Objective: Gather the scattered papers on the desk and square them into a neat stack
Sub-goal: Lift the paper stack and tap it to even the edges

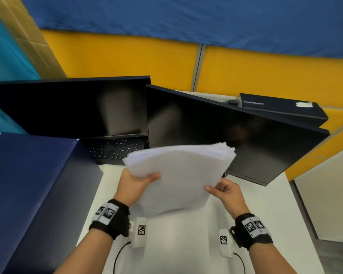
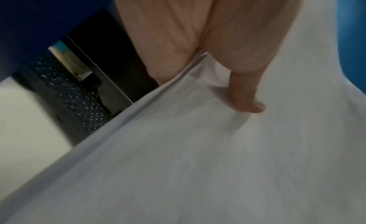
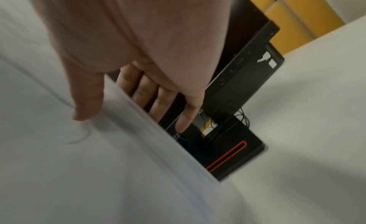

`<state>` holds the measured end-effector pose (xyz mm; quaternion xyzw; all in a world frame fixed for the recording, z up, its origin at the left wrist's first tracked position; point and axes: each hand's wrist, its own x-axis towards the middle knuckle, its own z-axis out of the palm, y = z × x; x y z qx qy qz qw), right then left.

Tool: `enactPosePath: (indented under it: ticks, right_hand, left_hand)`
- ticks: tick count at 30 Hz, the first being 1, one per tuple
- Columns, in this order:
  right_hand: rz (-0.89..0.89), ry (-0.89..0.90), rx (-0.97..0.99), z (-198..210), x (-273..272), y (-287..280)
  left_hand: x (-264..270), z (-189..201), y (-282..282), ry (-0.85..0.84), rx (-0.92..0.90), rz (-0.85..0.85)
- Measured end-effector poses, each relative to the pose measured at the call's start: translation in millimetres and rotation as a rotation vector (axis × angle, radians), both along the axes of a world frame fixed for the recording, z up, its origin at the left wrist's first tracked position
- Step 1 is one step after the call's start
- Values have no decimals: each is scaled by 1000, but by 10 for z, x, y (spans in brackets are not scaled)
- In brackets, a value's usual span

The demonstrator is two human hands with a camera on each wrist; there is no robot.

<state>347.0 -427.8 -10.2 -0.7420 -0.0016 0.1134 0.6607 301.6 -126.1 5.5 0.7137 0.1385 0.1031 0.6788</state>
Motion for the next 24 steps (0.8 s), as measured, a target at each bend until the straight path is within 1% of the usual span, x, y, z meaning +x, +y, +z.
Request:
enactPosePath:
  ticks: [2, 3, 4, 6, 8, 9, 11, 14, 16, 17, 18, 20, 22, 23, 24]
  right_hand:
    - [12, 24, 43, -22, -51, -73]
    - [-9, 43, 88, -40, -80, -86]
    - [-43, 67, 160, -56, -99, -69]
    - [-87, 117, 397, -92, -121, 11]
    - [-73, 146, 619, -88, -133, 126]
    - [-61, 154, 668, -55, -143, 181]
    - [-71, 149, 673, 55, -113, 228]
    - [-80, 99, 627, 236, -77, 165]
    - [-99, 61, 586, 275, -68, 24]
    - [-113, 43, 550, 291, -72, -57]
    - [-127, 20, 505, 292, -66, -149]
    - [-116, -27, 404, 300, -68, -294]
    - [-84, -65, 273, 338, -85, -353]
    - [-68, -86, 215, 363, -100, -354]
    - [-54, -114, 170, 371, -114, -346]
  left_hand:
    - [-18, 91, 116, -71, -170, 70]
    - [-26, 106, 146, -109, -285, 99]
    - [-31, 105, 154, -138, -425, 125]
    - [-38, 67, 108, -142, -662, 159]
    - [-49, 18, -2, -123, -761, 149]
    - [-77, -13, -77, -113, -783, 134]
    - [-108, -73, -191, -100, -794, 100]
    - [-200, -52, -131, -105, -723, 78]
    - [-281, 23, 147, -107, -639, 94]
    - [-326, 88, 316, -93, -562, 97]
    - [-366, 182, 467, -65, -447, 67]
    - [-400, 357, 643, 21, -170, -90]
    - [-352, 424, 614, 91, 10, -284]
    - [-325, 429, 548, 100, 77, -308]
    - [-291, 395, 479, 77, 165, -274]
